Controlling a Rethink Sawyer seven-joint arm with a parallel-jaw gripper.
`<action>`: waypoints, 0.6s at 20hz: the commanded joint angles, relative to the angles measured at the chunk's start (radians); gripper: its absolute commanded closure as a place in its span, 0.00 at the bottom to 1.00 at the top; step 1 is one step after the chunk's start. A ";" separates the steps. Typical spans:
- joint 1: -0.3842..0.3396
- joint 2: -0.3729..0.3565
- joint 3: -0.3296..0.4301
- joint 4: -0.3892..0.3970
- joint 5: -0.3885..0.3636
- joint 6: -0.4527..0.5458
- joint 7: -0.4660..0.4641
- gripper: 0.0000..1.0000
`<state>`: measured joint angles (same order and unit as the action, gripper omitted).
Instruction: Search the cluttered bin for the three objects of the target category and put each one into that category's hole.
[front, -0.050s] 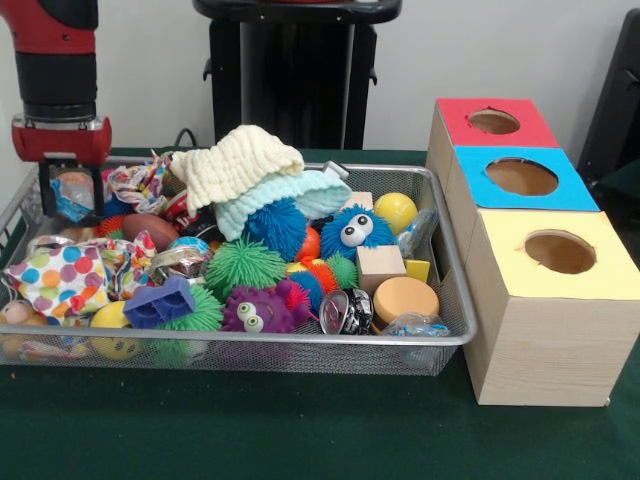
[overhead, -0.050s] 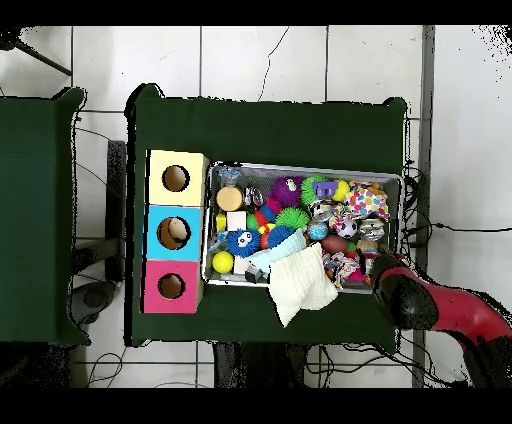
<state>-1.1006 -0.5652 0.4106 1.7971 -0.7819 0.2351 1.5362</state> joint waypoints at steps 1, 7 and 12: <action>0.004 0.053 -0.142 0.066 -0.001 0.080 0.108 0.00; 0.016 0.051 -0.142 0.052 0.006 0.077 0.081 0.00; 0.019 0.038 -0.132 0.047 0.014 0.096 0.055 0.00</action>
<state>-1.0757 -0.5622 0.3786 1.7970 -0.7638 0.2059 1.5362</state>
